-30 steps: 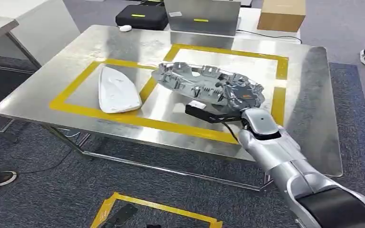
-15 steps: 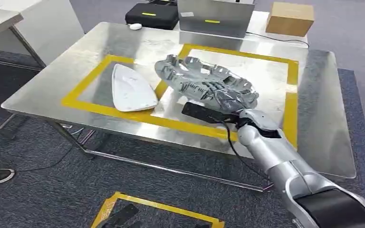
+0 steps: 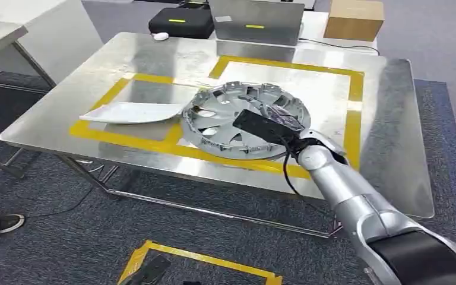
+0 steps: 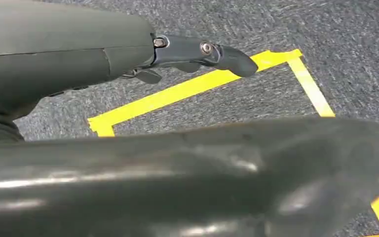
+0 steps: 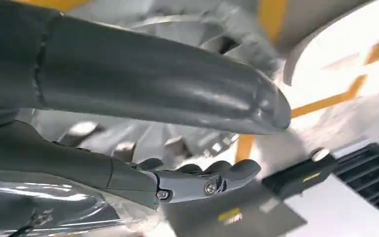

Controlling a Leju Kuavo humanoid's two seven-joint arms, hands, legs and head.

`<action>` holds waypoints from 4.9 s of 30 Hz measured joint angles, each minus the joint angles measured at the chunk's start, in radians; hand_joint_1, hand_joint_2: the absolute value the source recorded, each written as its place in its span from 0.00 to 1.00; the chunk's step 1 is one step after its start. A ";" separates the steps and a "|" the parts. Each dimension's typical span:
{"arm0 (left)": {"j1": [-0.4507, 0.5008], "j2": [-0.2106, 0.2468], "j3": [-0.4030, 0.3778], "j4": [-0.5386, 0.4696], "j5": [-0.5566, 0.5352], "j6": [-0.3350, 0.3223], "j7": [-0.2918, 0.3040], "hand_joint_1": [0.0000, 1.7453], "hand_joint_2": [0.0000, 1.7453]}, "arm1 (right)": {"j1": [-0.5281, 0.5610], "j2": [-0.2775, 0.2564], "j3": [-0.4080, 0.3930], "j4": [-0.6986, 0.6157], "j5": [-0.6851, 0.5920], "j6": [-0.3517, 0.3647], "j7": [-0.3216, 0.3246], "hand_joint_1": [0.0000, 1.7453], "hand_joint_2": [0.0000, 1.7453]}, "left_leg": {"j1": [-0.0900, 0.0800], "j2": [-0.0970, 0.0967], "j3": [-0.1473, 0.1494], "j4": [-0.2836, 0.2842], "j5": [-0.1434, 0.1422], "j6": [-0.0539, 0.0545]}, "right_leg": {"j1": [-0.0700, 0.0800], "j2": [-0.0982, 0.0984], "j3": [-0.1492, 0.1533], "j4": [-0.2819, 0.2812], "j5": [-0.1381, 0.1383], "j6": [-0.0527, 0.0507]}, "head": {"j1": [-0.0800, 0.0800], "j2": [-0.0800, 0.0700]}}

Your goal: Take the parts from the cabinet and place them on the table.

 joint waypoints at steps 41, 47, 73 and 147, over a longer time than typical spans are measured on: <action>0.119 0.005 0.112 0.003 0.212 0.124 -0.129 0.00 0.00 | 1.140 -0.011 -0.374 -1.173 -0.336 -0.594 -0.425 0.00 0.00 | -0.008 0.005 0.231 -0.331 0.073 0.058 | -0.004 -0.004 -0.031 0.025 -0.017 0.052 | 0.004 0.000; 0.127 -0.003 0.152 0.003 0.255 0.137 -0.130 0.00 0.00 | 1.182 0.082 -0.601 -1.025 -0.269 -0.467 -0.402 0.00 0.00 | -0.019 0.011 0.155 -0.328 0.129 0.064 | -0.001 -0.001 -0.034 0.258 -0.132 0.053 | 0.010 0.000; 0.133 -0.037 0.286 0.003 0.290 0.142 -0.124 0.00 0.00 | 0.913 0.222 -1.448 0.005 0.125 -0.295 -0.349 0.00 0.00 | -0.017 0.014 0.263 -0.366 0.082 0.066 | 0.007 -0.004 -0.037 0.091 -0.112 0.044 | 0.018 0.000; 0.126 -0.022 0.307 0.003 0.174 0.154 -0.090 0.00 0.00 | 0.771 0.078 -1.564 0.583 0.659 -0.302 0.005 0.00 0.00 | -0.017 -0.073 0.182 -0.320 0.119 0.032 | 0.010 0.047 0.092 -0.023 -0.046 0.018 | 0.014 0.000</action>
